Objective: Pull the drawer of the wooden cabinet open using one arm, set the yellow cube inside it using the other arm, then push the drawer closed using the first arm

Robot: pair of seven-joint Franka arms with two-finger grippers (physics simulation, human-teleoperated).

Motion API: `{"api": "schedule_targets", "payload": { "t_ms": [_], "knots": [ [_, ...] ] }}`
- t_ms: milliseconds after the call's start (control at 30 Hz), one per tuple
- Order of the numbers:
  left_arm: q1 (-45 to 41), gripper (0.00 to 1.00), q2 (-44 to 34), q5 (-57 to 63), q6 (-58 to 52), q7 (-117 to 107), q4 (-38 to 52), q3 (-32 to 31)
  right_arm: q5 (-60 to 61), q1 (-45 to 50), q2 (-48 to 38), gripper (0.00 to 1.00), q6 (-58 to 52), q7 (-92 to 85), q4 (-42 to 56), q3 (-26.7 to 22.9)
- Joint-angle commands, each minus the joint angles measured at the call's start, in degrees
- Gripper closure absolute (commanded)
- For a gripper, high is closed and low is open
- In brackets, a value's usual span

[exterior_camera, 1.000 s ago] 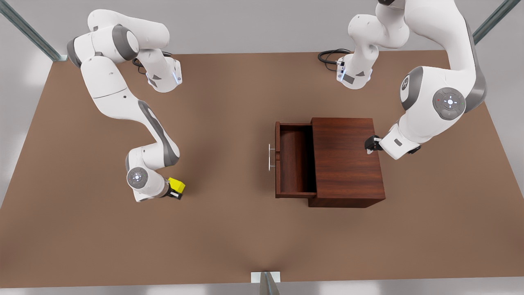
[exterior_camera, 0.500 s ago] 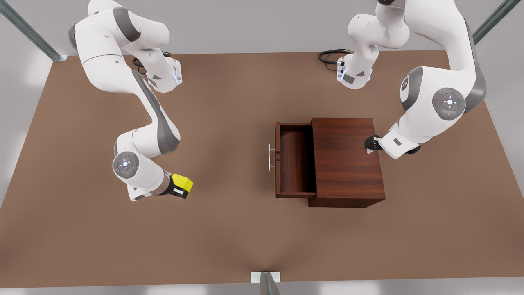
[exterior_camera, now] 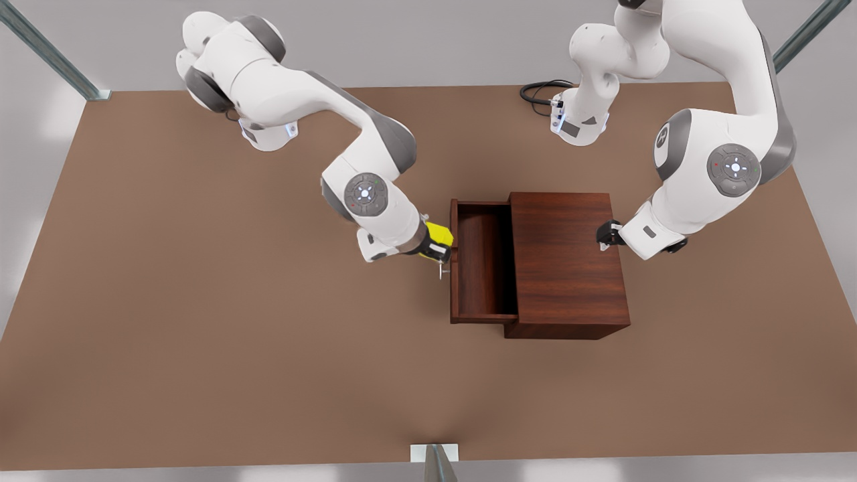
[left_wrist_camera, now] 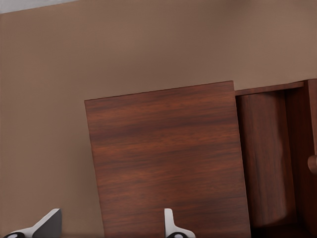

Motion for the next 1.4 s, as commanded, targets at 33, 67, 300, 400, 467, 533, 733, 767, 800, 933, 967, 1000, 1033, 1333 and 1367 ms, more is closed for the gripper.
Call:
{"api": "schedule_targets", "payload": {
  "t_ms": [33,67,300,400,467,533,733,767,800,933,967,1000,1033,1333,1367],
  "knots": [
    [0.0,0.0,-0.1,0.0,0.0,0.5,0.0,0.0,-0.1,2.2,2.0,0.49,12.9,39.9,1.0,0.0],
    [0.0,0.0,-0.1,0.0,0.0,0.5,0.0,0.0,-0.1,3.5,2.6,0.48,14.9,40.4,1.7,-0.5],
    [0.0,0.0,-0.1,0.1,0.0,0.5,0.1,0.0,-0.4,7.5,8.2,0.47,20.9,40.4,3.5,-3.5],
    [0.0,0.0,-0.1,0.0,-0.1,0.4,0.0,0.0,-0.3,8.0,9.1,0.39,20.9,40.4,4.3,-3.9],
    [-0.3,0.0,0.0,0.0,-1.3,-0.1,-0.1,-0.1,-0.5,8.0,9.0,0.0,20.8,40.1,4.3,-3.9],
    [-1.0,0.0,0.0,0.2,-1.2,-0.1,0.7,0.0,-0.6,8.0,8.8,0.0,20.2,40.0,4.3,-3.8],
    [-13.3,0.0,6.5,1.0,-4.7,-31.2,10.7,-0.5,-2.5,-28.1,-4.5,0.0,-24.2,-4.4,4.0,0.1],
    [-18.0,0.0,10.0,0.7,-5.5,-41.7,15.1,-0.8,-9.0,-33.0,-4.6,0.0,-26.7,-20.1,3.8,-0.2],
    [-20.8,0.0,13.2,0.7,-5.1,-44.3,18.4,-0.8,-10.1,-35.1,-7.2,0.0,-26.4,-37.0,1.0,-2.7],
    [-30.5,0.0,27.2,2.6,6.3,-67.6,28.0,-0.5,-1.9,-24.0,-13.8,0.0,-20.5,-66.8,-12.3,-25.4],
    [-32.1,0.0,29.5,3.3,11.2,-71.9,28.1,-0.4,-1.5,-24.2,-13.6,0.0,-20.7,-67.4,-12.2,-25.6],
    [-33.0,0.0,32.1,3.3,18.0,-75.6,28.4,-0.3,-2.2,-24.3,-13.4,0.0,-21.4,-67.4,-11.7,-25.3],
    [-33.0,0.0,33.2,3.3,21.9,-76.7,28.3,-0.5,-2.3,-25.7,-13.4,0.0,-20.9,-67.2,-11.6,-25.1],
    [-33.6,0.0,40.7,6.6,26.1,-76.0,25.5,-0.4,-6.2,-36.1,-12.5,0.0,-21.4,-62.2,-11.5,-11.2],
    [-33.9,0.0,40.6,8.8,26.0,-76.0,23.9,-0.4,-6.2,-36.2,-12.5,0.0,-21.5,-62.3,-11.5,-11.3]
  ]
}}
